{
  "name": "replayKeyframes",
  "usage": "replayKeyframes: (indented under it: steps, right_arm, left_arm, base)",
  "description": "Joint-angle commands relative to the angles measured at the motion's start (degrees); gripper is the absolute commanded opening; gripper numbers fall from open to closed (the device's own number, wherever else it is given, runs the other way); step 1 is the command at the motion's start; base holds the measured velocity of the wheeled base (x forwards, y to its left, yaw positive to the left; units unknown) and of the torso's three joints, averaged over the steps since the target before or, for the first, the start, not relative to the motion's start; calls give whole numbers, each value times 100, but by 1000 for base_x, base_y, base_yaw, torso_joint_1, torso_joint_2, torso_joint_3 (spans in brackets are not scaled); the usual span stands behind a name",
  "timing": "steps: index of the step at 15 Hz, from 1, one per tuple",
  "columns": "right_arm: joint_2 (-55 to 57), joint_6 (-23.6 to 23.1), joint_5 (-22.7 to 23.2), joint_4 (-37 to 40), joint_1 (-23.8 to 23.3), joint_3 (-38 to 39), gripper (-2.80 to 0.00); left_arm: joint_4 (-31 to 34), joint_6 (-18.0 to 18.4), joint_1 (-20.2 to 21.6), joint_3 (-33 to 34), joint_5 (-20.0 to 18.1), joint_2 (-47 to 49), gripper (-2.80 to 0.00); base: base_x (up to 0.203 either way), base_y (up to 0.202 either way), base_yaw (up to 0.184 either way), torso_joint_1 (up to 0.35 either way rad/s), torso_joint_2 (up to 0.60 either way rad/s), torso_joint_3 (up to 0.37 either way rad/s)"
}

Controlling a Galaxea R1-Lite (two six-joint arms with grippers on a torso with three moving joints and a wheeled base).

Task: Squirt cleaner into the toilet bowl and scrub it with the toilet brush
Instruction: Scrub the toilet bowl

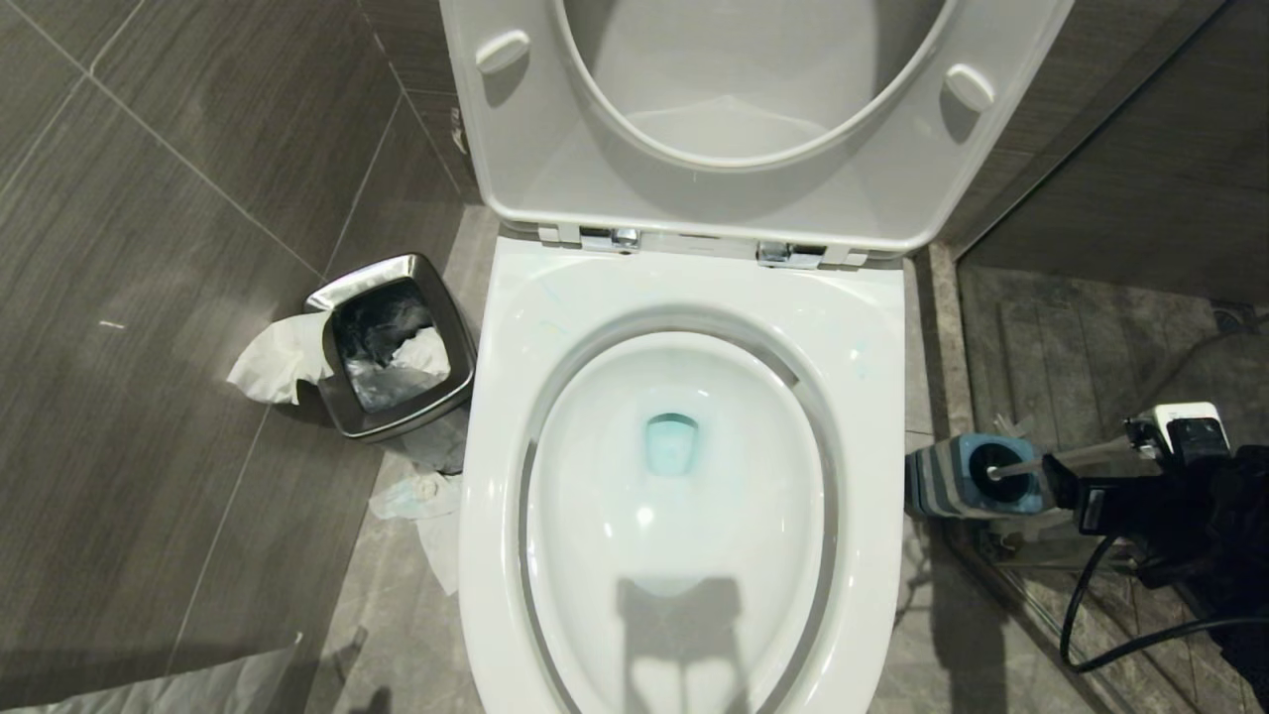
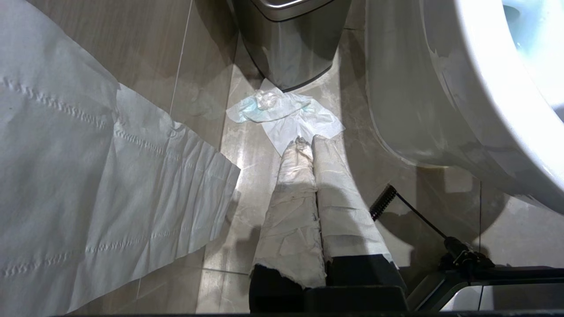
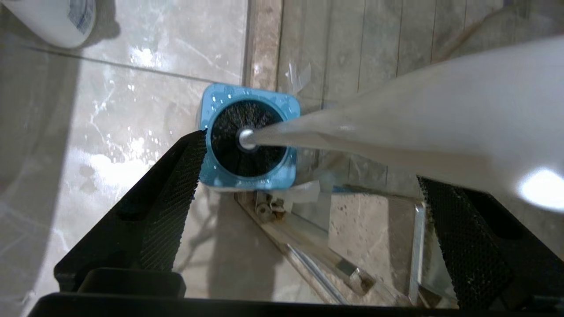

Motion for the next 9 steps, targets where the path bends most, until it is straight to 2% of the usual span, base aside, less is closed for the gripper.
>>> replayKeyframes:
  steps: [1,9]
  right_arm:
    - [265,-12,36,-105,-1,5,0]
    - [406,-20,84,-110,-1,10,0]
  left_arm:
    - [3,2,0,18,-4,0,-280]
    - [3,2,0,18,4,0,-280]
  base:
    - [0,0,0,0,0,0]
    - [0,0,0,0,0,0]
